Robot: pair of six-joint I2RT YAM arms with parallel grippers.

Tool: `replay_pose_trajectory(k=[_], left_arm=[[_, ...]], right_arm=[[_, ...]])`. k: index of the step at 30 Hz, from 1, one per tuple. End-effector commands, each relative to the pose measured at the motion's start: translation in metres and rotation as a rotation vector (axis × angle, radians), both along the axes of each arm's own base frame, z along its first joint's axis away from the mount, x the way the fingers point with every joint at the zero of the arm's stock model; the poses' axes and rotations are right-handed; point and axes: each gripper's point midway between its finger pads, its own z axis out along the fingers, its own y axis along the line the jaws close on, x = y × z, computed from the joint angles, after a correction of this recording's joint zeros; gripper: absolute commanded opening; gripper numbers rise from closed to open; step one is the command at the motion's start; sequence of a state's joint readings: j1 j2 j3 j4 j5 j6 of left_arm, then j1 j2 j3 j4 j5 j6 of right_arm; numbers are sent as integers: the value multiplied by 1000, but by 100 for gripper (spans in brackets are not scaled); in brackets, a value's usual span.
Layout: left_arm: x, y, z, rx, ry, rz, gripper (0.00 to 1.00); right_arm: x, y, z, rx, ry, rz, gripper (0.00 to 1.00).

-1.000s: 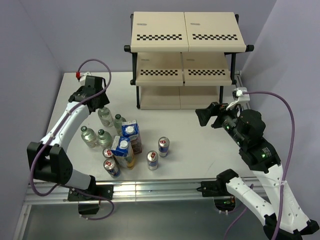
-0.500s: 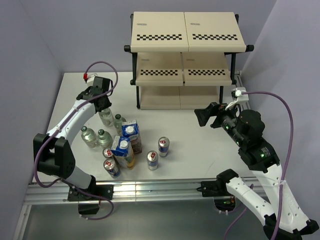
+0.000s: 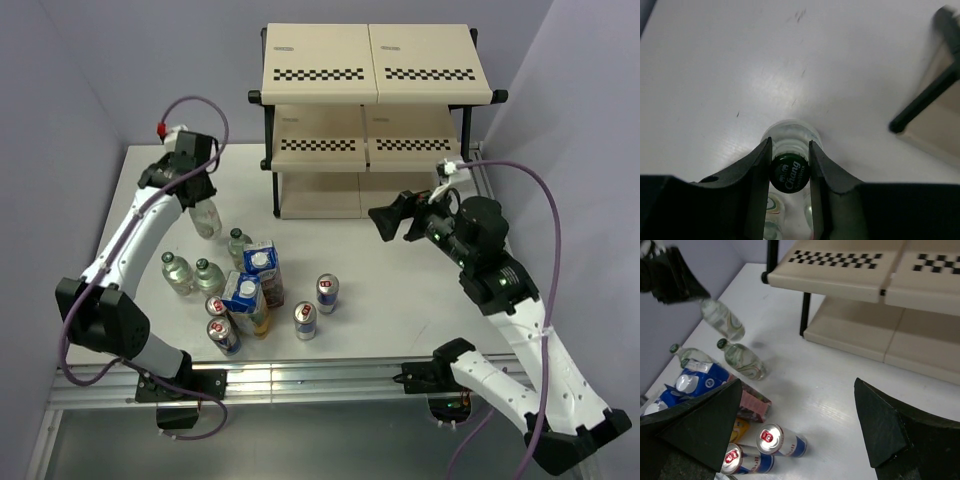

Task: Place and organize the beverage onto the shelf
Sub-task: Pick up the drink from the center of the board.

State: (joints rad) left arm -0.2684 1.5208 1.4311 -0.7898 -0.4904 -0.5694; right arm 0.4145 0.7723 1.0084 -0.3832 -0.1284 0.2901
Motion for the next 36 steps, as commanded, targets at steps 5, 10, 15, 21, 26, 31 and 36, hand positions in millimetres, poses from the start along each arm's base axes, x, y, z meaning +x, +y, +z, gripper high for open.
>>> replay_pose_trajectory(k=[5, 10, 15, 21, 26, 31, 36], left_arm=[[-4, -5, 208, -66, -472, -88, 0], [-41, 2, 257, -57, -542, -137, 0], [-82, -28, 306, -143, -682, -388, 0], [-118, -78, 326, -237, -767, -728, 0], [-141, -114, 341, -340, -833, -953, 0], [-172, -147, 358, -456, -886, -1206, 0], [-190, -166, 367, -529, -901, -1392, 0]], right_arm=[[-5, 71, 57, 54, -157, 427, 100], [-18, 113, 84, 71, -218, 637, 99], [-17, 162, 102, 14, -262, 706, 98], [-45, 207, 120, -6, -281, 821, 98], [-55, 213, 119, -4, -246, 864, 97], [-62, 212, 103, -16, -195, 893, 97], [-64, 205, 95, -36, -192, 875, 97]])
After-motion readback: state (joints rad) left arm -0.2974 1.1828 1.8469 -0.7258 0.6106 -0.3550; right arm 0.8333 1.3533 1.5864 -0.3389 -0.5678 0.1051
